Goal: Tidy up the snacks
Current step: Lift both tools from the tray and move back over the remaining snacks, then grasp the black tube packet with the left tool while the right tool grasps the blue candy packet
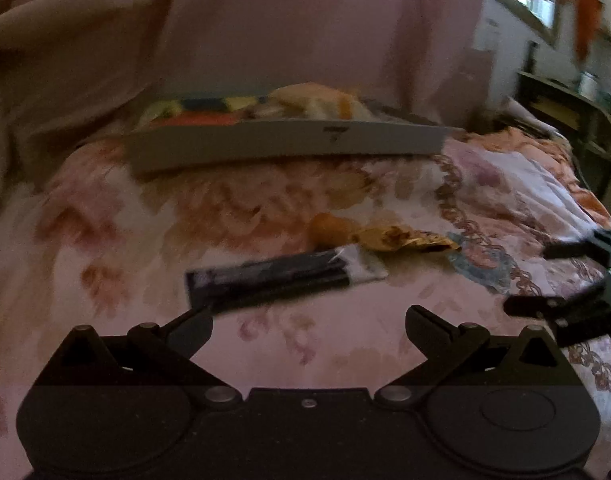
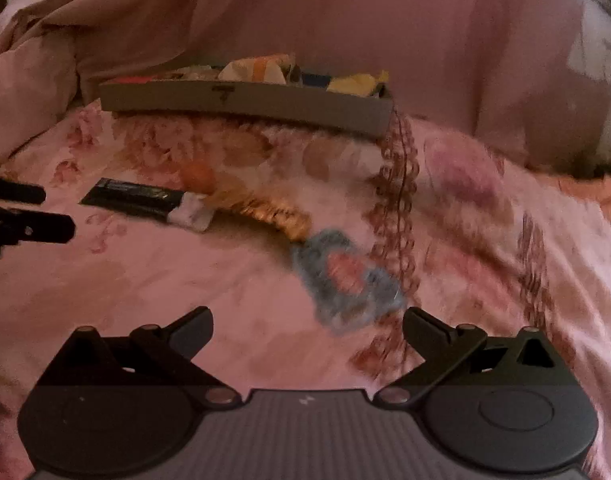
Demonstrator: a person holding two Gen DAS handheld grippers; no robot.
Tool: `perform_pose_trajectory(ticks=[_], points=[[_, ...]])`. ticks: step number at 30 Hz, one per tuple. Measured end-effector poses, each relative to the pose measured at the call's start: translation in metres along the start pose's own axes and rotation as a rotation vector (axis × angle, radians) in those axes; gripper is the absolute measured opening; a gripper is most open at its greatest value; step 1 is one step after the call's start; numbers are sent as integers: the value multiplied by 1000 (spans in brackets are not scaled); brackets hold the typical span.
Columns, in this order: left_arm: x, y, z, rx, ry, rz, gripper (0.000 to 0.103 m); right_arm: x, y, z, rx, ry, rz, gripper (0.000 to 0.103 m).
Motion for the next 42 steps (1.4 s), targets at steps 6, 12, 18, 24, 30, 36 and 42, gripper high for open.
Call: perform_pose_trajectory(ticks=[6,12,18,24,30,36,42], points=[[37,3,-22,146,-38,100,102,30,24,1,12,44,-63,103],[69,2,-30,261,-82,182,102,59,36,6,7,33,-138,103],[96,-3,-36,321,-217,270,102,74,42,4,-26,50,-181,103],[101,-11,-40,340,-355,310,102,78,41,5,-45,57,-181,103],[93,-15,-36,203,-378,313,101,75,37,4,-40,55,-206,96],[85,-4,-25,52,-392,298,90,67,30,3,-42,62,-217,77],[75,19,-10,4,-340,155,73,59,17,2,-58,57,-205,65]])
Point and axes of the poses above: each gripper's, at about its wrist camera, not at the fingertips, and x roughly the way its jaws point, y to its right, z to its underside, the point moved 3 cm from there along x, roughly the way its jaws point, and after that the axes turned 13 degrees about -x, right-handed, at the moved point
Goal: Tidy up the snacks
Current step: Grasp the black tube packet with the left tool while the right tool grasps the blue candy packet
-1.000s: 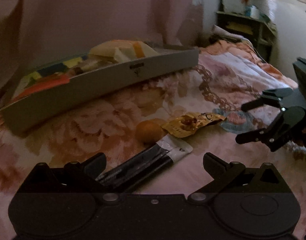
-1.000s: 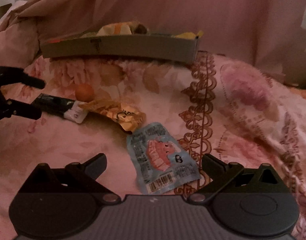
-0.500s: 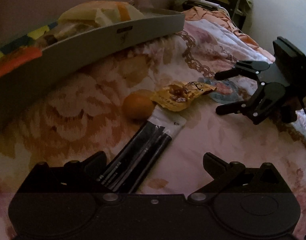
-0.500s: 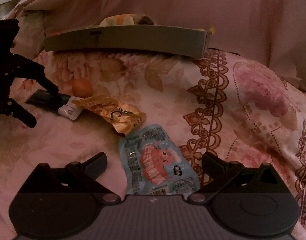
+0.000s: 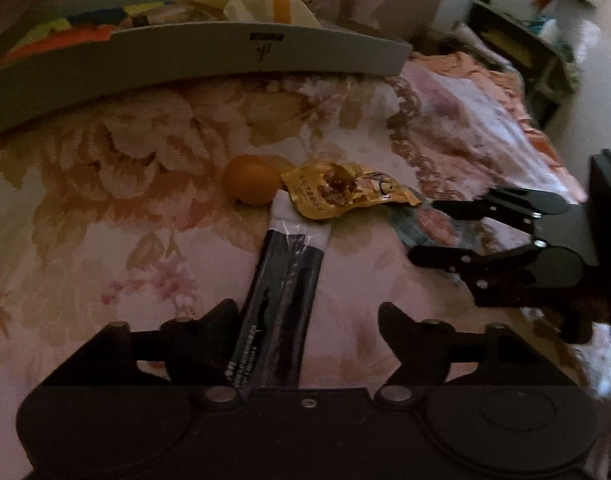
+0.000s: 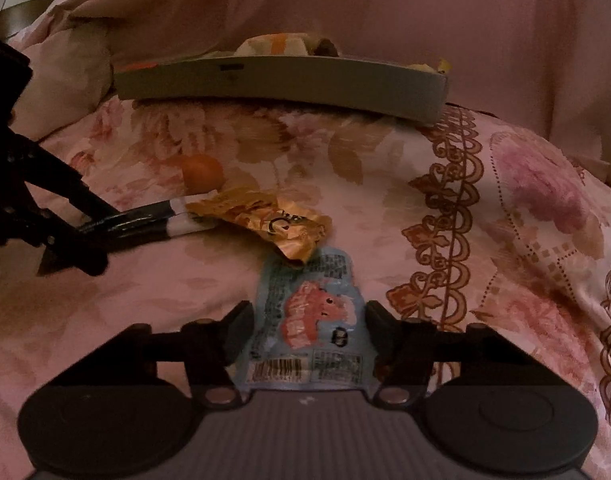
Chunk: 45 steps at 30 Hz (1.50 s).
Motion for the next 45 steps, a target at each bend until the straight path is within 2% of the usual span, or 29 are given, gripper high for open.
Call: perform_pose_trajectory(ticks=[1,3,6,11,17,19,21,25,28,31,38,41,45], points=[[0,4,3,3,12,-35,71,-1,-2,0,8,-3,-3,65],[2,10,5,4,33,-97,58,-4,-6,1,18,-5,-16,64],[0,14,9,-28,52,-160,45,-9,-18,1,-1,-13,-36,64],[-9,16,22,-84,43,-184,39,-18,-45,-1,-48,-24,-80,64],[-22,21,45,-102,24,-165,39,-29,-74,0,3,-65,-103,67],[-20,25,47,-94,24,-171,42,-32,-83,1,5,-72,-83,71],[-18,27,45,-94,20,-170,49,-32,-89,1,-1,-74,-65,73],[-14,33,45,-62,22,-186,51,-32,-90,4,14,-65,-48,73],[-13,32,45,-63,30,-197,48,-31,-94,5,9,-66,-17,73],[-14,32,46,-42,35,-217,39,-32,-98,6,40,-75,11,68],[-20,34,50,-42,41,-221,34,-35,-104,6,50,-84,55,66],[-24,37,54,-23,52,-220,32,-39,-112,4,-8,-82,104,66],[-29,40,59,-20,61,-216,32,-41,-130,2,-172,-70,206,66]])
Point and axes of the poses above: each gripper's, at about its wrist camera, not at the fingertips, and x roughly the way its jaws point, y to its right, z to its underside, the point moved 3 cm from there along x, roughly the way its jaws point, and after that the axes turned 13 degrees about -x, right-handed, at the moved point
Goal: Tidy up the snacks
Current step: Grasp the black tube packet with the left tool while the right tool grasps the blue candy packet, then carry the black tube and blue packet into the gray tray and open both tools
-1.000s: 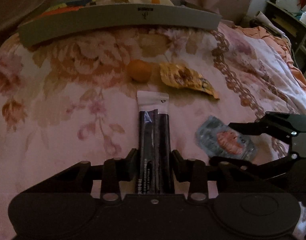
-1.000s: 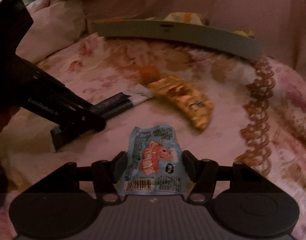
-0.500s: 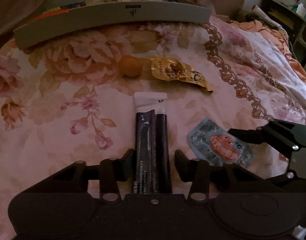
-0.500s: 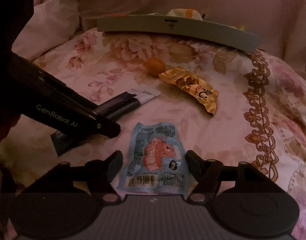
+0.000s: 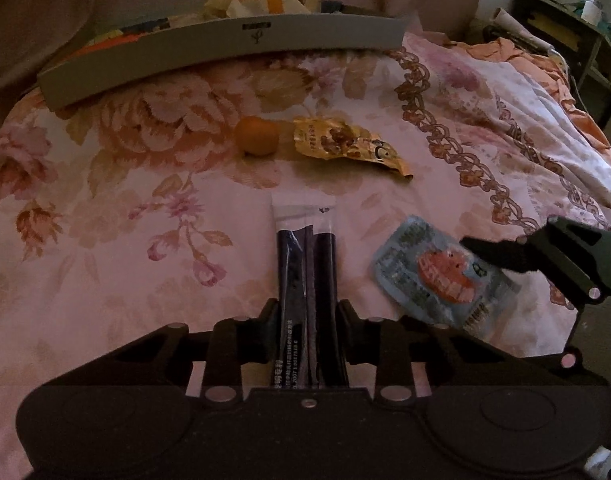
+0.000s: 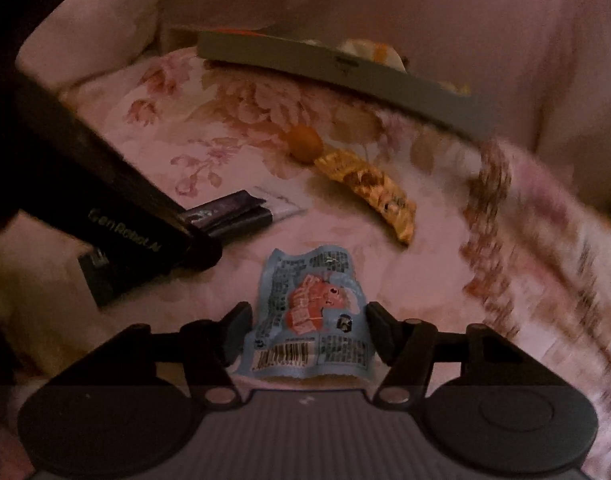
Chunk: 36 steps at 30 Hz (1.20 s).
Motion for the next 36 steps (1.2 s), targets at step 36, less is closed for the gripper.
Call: perform_pose_trajectory(ticks=[36], points=[[-62,6,-91,-19,419,-53,32,-11,59,-38,-71,351,437,67]])
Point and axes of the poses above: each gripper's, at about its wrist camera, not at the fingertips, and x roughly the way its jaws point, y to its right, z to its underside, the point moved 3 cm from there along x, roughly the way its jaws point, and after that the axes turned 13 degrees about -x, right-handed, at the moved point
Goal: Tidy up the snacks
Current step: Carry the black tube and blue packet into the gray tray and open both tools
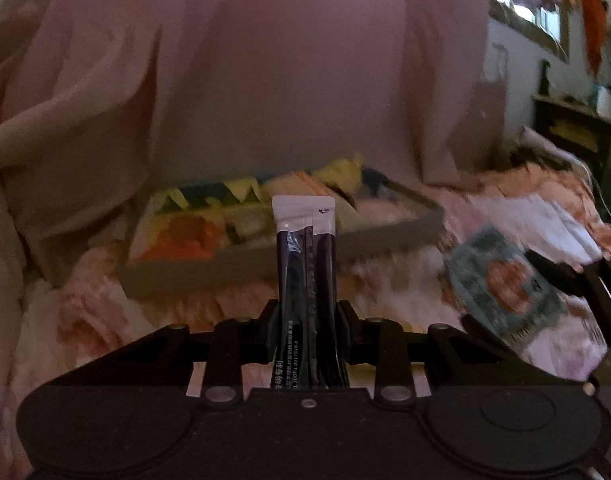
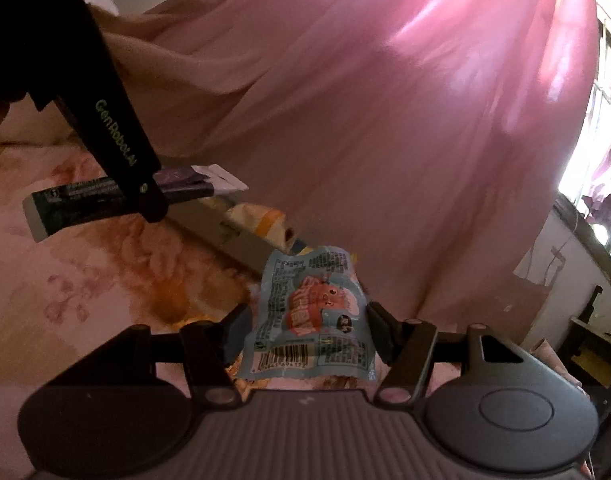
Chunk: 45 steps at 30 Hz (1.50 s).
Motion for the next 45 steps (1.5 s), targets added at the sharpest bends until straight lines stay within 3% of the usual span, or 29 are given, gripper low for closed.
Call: perform_pose_trajectory(ticks=[16,22,30,40,45], points=[[79,-32,-101,-158,146,-60,32,98,58,-2,198,17,73,67],[113,-35,-104,-206,106,-58,32,138,57,-19,167,45,-26,67],[144,-41,-95,-211,65,-65,32,178,52,-19,229,-36,-129,67],[157,-47,-91,-224,13,-62,33,186,54,-12,331,-89,-199,69],[156,-46,-89,-238,6,-59,40,183,54,-14,321,-94,-191,75]])
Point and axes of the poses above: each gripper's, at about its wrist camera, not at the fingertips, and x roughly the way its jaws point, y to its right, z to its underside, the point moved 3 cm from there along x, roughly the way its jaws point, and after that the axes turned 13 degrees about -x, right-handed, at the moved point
